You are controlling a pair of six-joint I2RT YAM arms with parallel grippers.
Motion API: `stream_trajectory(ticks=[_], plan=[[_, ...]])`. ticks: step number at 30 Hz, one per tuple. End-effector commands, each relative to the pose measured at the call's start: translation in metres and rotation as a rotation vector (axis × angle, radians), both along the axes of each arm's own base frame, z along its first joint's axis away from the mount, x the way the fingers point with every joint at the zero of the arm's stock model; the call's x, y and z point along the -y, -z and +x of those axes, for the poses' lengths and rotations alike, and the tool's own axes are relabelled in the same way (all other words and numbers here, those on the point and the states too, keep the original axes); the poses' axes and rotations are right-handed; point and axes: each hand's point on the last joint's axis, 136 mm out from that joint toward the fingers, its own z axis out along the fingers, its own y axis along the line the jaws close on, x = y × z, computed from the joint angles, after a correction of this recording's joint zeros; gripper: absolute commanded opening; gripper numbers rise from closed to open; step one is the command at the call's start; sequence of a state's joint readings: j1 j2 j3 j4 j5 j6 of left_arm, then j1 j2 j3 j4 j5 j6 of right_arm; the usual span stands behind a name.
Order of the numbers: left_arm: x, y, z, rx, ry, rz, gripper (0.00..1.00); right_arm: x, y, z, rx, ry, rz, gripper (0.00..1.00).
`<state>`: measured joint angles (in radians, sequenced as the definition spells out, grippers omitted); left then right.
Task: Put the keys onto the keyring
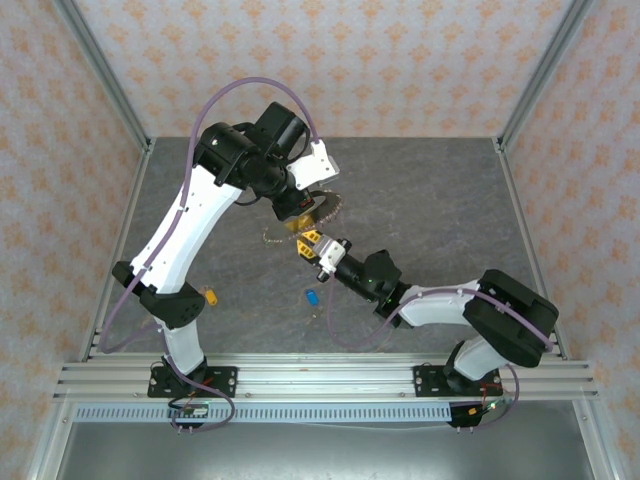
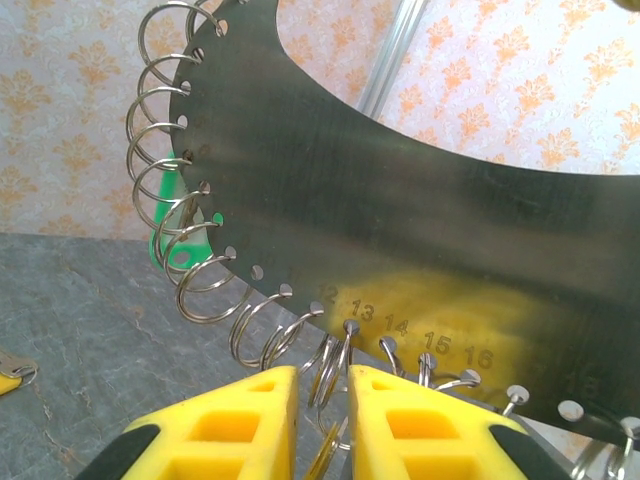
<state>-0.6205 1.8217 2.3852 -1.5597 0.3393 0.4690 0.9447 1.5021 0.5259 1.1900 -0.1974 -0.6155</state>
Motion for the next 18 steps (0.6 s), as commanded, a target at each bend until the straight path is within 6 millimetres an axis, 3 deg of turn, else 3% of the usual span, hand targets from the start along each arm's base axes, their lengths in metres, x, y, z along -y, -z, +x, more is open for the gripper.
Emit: stream_trajectory(ticks=[1, 18], plan=[[-0.004, -0.012, -0.012, 0.012, -0.002, -0.023, 0.00, -0.006, -0.019, 0.004, 0.032, 0.005, 0.048, 0.19], [-0.003, -0.013, -0.012, 0.009, -0.004, -0.030, 0.00, -0.008, -0.017, 0.017, 0.039, 0.062, 0.073, 0.17]])
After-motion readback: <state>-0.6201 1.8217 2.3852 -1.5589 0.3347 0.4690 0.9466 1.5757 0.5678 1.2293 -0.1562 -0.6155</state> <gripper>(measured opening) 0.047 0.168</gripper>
